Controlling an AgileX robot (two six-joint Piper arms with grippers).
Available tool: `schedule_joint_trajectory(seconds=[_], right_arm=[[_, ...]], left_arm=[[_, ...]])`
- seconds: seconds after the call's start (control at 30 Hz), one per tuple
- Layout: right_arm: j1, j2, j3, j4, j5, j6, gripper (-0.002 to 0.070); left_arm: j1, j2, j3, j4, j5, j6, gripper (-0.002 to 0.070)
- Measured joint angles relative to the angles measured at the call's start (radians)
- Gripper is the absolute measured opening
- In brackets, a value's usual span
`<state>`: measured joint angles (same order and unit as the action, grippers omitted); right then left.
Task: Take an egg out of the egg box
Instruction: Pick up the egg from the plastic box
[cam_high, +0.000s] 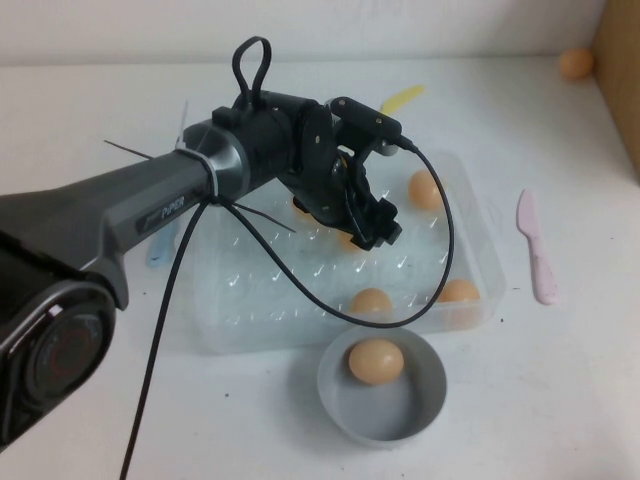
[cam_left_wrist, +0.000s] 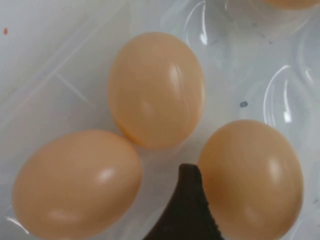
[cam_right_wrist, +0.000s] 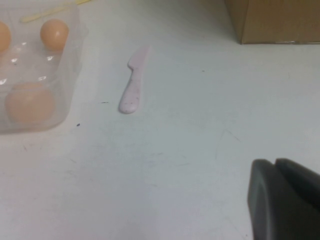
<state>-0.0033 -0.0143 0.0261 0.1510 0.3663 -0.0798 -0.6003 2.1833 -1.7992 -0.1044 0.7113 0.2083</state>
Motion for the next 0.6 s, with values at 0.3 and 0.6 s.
schedule_joint_trajectory(seconds=[0.3,0.6], right_arm=[[0.0,0.0,0.0,0.0,0.0,0.0,-0.0017],[0.0,0.0,0.0,0.0,0.0,0.0,-0.0017]], left_arm=[[0.0,0.011,-0.002,0.004,-0.001,-0.002,0.0328],[-0.008,-0.039,-0.002,0.052,0.044,-0.002,0.0314]])
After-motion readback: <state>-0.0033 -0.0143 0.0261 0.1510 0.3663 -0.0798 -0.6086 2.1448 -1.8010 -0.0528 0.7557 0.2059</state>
